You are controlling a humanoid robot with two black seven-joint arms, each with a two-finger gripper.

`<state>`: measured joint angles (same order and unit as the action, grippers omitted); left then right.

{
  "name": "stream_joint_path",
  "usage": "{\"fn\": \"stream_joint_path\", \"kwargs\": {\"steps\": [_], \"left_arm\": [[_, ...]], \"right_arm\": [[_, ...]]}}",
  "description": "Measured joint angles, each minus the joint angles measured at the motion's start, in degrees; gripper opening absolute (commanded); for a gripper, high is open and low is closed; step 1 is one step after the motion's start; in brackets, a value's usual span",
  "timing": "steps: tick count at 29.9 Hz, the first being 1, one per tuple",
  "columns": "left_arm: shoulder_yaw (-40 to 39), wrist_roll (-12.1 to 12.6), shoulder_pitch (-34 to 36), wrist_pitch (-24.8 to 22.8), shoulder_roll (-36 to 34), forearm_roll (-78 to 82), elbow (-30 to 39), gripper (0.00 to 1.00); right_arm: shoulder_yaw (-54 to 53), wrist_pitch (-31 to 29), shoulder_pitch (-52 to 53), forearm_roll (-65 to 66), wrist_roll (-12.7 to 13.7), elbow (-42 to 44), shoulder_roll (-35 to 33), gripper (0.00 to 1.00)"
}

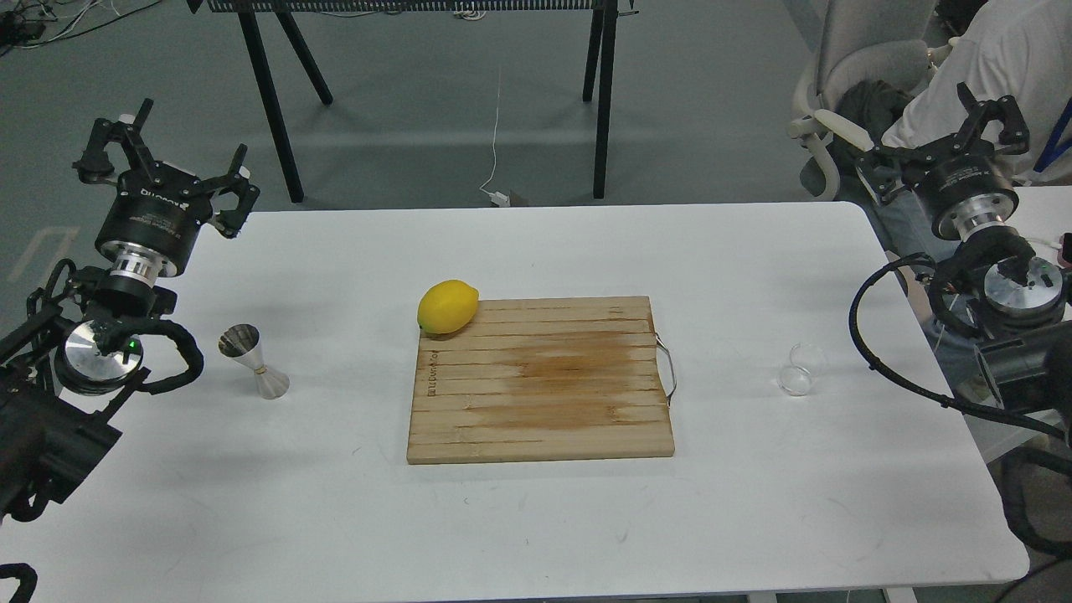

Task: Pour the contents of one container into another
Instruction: 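Move the left gripper down toward the metal jigger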

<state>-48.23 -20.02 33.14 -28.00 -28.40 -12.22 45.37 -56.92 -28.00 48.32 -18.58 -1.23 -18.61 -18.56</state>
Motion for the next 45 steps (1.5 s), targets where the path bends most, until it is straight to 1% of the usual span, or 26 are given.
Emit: {"fn": "stream_joint_path", "kwargs": {"steps": [5,9,12,14,16,18,21,23,26,30,33,36,40,45], "left_arm": [[0.17,0.14,0.0,0.0,-0.02,0.0,0.33,1.0],[0.28,0.05,-0.53,0.0,-0.72,0.09,2.45,1.0],[1.26,0.56,-0.59,0.0,-2.79,2.35,5.21,1.0],[2.25,0.84,-0.59,0.0,-5.37,6.95,7.46,1.0],[2.7,0.97,-0.59,0.0,-8.48,12.02,10.85,1.0],[3.28,1.23,-0.61,0.0,-12.74,16.16,16.08,1.0],[5.93,1.54,-0.85,0.46,-20.99,21.05,26.67,1.0],[8.21,1.5,-0.86,2.83,-26.55,24.33,32.98,1.0],[9.41,1.16,-0.84,5.4,-31.93,28.41,39.42,0.99],[9.98,0.6,-0.82,7.6,-37.31,35.89,45.87,0.99],[10.36,-0.89,-1.3,10.52,-40.14,43.26,49.81,0.99],[12.09,-1.89,-2.26,14.24,-42.73,51.26,51.61,0.99],[16.84,-2.07,-2.6,20.04,-45.17,62.17,52.29,0.99],[28.66,-1.8,-2.71,33.06,-46.97,77.2,52.26,0.99]], "right_arm": [[0.43,0.0,-0.14,0.1,0.0,-0.1,0.01,1.0],[0.63,0.0,-0.16,0.18,0.0,-0.11,0.0,1.0],[0.67,0.0,-0.27,0.2,0.0,-0.11,-0.16,1.0],[0.66,0.0,-0.82,0.2,0.0,-0.11,-0.35,1.0],[0.55,0.0,-1.23,0.19,0.0,-0.16,-0.56,1.0],[0.41,0.0,-1.55,0.15,0.0,-0.27,-0.7,1.0],[0.34,0.0,-2.17,0.13,0.0,-0.3,-0.75,1.0],[0.33,0.0,-2.65,0.12,0.0,-0.3,-0.78,1.0],[0.41,0.0,-3.04,0.12,0.0,-0.3,-0.78,1.0],[0.45,0.0,-4.1,0.12,0.03,-0.44,-1.02,1.0],[0.15,0.0,-5.04,0.12,0.08,-1.43,-1.99,1.0],[-0.42,0.0,-6.18,0.06,0.07,-3.03,-2.5,1.0],[-1.0,0.0,-7.32,0.03,0.03,-4.19,-2.54,1.0],[-1.09,0.0,-7.88,0.03,0.09,-4.31,-2.64,1.0]]}}
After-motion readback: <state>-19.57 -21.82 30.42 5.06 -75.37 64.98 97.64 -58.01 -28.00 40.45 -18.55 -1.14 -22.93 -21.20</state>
